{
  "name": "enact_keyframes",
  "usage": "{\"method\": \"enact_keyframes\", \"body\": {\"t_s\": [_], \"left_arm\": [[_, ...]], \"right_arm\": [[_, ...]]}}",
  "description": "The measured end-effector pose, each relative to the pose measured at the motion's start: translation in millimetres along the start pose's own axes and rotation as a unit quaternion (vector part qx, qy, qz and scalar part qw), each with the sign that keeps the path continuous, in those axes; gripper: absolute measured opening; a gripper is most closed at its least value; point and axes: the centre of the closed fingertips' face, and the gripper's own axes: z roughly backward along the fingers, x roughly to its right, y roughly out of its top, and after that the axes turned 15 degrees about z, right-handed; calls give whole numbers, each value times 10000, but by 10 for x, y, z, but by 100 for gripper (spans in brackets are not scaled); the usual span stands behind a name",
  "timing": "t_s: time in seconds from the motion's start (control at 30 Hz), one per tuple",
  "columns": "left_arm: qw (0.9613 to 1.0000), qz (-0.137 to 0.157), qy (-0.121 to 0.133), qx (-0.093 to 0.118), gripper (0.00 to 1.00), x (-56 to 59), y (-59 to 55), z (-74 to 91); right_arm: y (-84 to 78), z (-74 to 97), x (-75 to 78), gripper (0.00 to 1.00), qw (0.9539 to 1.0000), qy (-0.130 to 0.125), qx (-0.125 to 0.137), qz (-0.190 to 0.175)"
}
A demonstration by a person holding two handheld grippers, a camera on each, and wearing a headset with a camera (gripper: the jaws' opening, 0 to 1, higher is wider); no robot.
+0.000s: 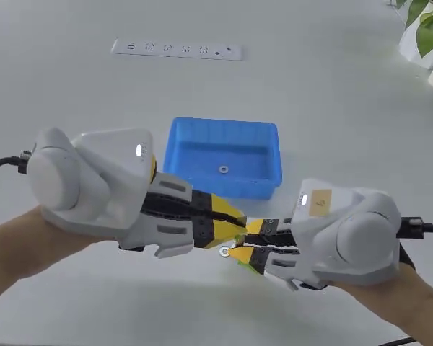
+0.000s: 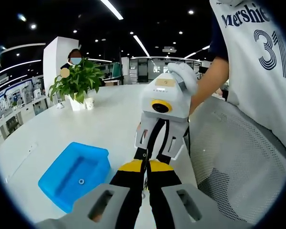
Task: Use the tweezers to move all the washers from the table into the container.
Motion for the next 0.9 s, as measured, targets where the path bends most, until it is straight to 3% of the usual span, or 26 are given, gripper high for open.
{"method": "enact_keyframes", "body": {"t_s": [0.2, 0.33, 0.57, 0.9], "left_arm": [[9998, -182, 43, 36, 5, 2, 110, 64], [9994, -323, 100, 121, 5, -20, 242, 142], [9974, -584, 266, 324, 5, -146, 485, 273], [9932, -959, 464, 462, 5, -349, 776, 378]], "right_arm": [[99, 58, 78, 11, 9995, -117, -46, 279], [214, 125, 187, 11, 9989, -243, 31, 391], [407, 200, 455, 11, 9959, -510, 21, 744], [614, 242, 816, 11, 9922, -830, 121, 918]]}}
